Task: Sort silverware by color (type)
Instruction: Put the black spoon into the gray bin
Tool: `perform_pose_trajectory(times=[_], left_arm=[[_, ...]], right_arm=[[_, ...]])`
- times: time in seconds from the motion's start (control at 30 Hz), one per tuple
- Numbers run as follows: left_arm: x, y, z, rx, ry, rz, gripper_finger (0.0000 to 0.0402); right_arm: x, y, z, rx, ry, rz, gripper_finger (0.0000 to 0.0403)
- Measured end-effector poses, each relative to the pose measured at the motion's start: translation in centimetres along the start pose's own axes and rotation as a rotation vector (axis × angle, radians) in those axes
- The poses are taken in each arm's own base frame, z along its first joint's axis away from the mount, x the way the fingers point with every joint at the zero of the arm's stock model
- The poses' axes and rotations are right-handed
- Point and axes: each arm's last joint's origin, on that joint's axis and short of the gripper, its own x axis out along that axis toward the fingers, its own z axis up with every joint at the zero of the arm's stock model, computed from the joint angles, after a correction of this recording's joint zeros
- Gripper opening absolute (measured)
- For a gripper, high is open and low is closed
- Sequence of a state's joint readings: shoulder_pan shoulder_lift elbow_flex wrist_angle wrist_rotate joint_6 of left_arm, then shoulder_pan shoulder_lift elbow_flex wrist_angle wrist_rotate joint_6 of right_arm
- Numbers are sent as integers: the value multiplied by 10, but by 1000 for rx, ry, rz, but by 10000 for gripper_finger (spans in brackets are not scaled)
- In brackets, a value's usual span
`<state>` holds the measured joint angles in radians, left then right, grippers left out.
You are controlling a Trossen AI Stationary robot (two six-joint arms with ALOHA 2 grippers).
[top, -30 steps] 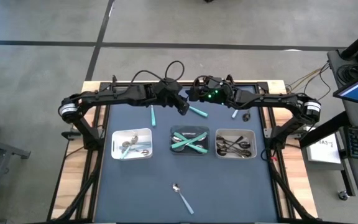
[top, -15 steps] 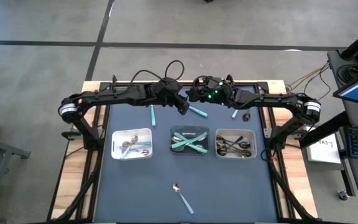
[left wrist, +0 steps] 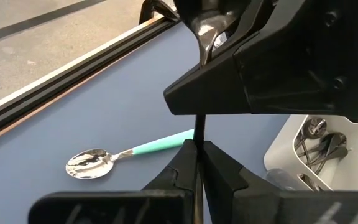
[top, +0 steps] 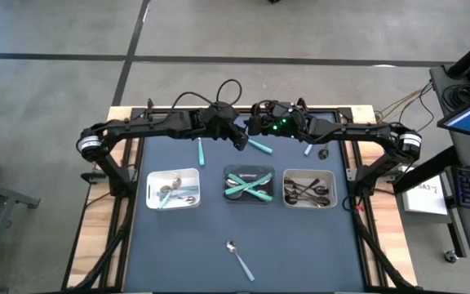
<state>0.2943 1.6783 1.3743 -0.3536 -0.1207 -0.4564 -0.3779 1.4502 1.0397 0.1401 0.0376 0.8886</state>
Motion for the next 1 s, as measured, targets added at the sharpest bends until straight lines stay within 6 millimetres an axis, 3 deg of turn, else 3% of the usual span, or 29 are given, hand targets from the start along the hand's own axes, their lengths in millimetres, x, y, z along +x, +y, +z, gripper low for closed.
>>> perform_pose_trajectory(times=[0.37,0.57,0.73,1.0], left_arm=[[-3,8,-14,22,150,75,2],[-5,7,-14,43,161,57,1],[-6,7,-14,76,171,40,0],[-6,7,-15,76,174,41,0]], right_arm=[[0,-7,5,-11,-11,-38,8],[-8,-16,7,-28,121,-57,8],[-38,-9,5,-81,285,-21,8],[-115,-3,-9,-159,514,-151,8]])
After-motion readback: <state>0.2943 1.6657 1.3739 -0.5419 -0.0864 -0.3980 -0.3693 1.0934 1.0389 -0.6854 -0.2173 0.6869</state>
